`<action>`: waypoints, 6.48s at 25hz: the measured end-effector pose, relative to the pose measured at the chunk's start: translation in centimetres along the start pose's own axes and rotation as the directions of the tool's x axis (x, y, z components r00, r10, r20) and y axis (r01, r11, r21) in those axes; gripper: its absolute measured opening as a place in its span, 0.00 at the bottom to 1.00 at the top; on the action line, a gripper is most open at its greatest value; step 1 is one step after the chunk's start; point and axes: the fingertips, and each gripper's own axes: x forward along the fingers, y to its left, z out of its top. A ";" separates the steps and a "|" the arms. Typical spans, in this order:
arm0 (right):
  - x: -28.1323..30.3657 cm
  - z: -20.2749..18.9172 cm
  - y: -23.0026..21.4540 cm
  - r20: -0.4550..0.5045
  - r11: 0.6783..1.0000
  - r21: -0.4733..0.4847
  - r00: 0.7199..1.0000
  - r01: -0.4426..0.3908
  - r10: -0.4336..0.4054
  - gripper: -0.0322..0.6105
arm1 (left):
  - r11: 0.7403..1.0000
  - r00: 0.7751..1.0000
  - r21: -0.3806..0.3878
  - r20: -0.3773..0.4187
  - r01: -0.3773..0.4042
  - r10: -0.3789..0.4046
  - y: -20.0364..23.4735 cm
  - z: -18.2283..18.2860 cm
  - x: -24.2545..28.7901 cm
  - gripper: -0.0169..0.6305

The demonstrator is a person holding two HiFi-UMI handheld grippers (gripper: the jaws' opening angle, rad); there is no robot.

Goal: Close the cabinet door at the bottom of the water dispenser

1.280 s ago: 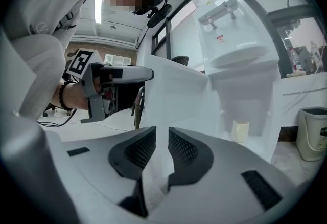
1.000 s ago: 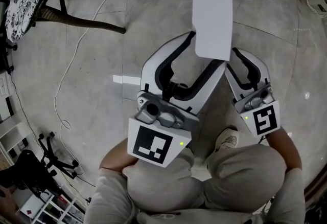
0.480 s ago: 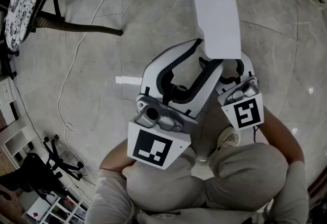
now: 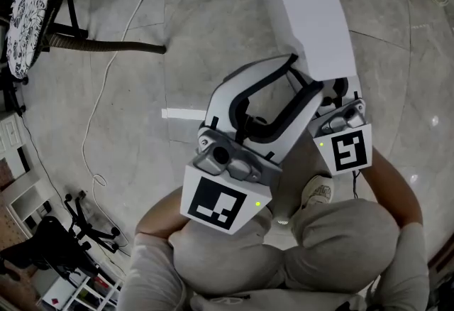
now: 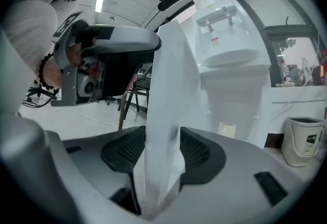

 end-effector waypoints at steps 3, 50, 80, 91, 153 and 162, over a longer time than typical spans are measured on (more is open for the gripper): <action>-0.5 -0.2 -0.9 0.002 1.000 0.008 1.000 0.027 -0.027 0.39 | 1.000 1.000 0.002 0.000 0.026 -0.026 -0.7 -0.1 0.8 0.23; -4.3 -1.7 -17.7 -0.036 0.941 -0.011 0.940 0.339 -0.339 0.36 | 0.995 0.989 0.044 -0.119 0.090 -0.084 -1.4 -5.4 8.8 0.04; -0.7 -1.7 -30.0 0.016 0.865 0.056 0.866 0.499 -0.500 0.25 | 0.988 0.992 0.112 -0.075 0.110 -0.102 -1.8 -4.5 17.7 0.04; 0.5 -1.6 -31.9 0.013 0.848 0.059 0.849 0.527 -0.529 0.24 | 0.992 0.995 0.101 -0.072 0.082 -0.075 -0.6 -4.8 17.4 0.04; -37.5 77.8 -15.6 0.008 0.802 0.146 0.810 0.579 -0.587 0.09 | 0.897 0.894 -0.023 -0.091 -0.442 0.438 8.7 70.5 -10.6 0.04; -43.6 81.4 -14.6 0.069 0.755 0.174 0.757 0.633 -0.650 0.09 | 0.890 0.891 -0.058 -0.064 -0.453 0.449 7.5 72.9 -16.5 0.04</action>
